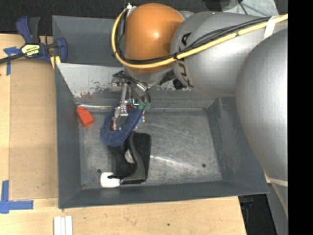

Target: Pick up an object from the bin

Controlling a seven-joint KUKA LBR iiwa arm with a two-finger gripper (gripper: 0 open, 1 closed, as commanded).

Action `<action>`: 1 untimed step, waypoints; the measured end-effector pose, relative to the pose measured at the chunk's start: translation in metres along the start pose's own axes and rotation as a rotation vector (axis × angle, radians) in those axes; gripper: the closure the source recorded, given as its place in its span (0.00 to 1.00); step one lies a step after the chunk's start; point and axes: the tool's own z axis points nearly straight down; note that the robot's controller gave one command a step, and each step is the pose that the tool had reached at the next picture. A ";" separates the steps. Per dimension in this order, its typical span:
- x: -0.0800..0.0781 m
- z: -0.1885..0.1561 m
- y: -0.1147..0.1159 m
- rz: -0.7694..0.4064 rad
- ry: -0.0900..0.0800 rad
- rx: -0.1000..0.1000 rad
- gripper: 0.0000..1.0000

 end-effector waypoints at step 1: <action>-0.002 0.106 -0.023 -0.352 -0.017 -0.009 0.00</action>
Offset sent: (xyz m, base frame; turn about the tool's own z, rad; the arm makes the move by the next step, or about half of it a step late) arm -0.0025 -0.0283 -0.1148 -0.3539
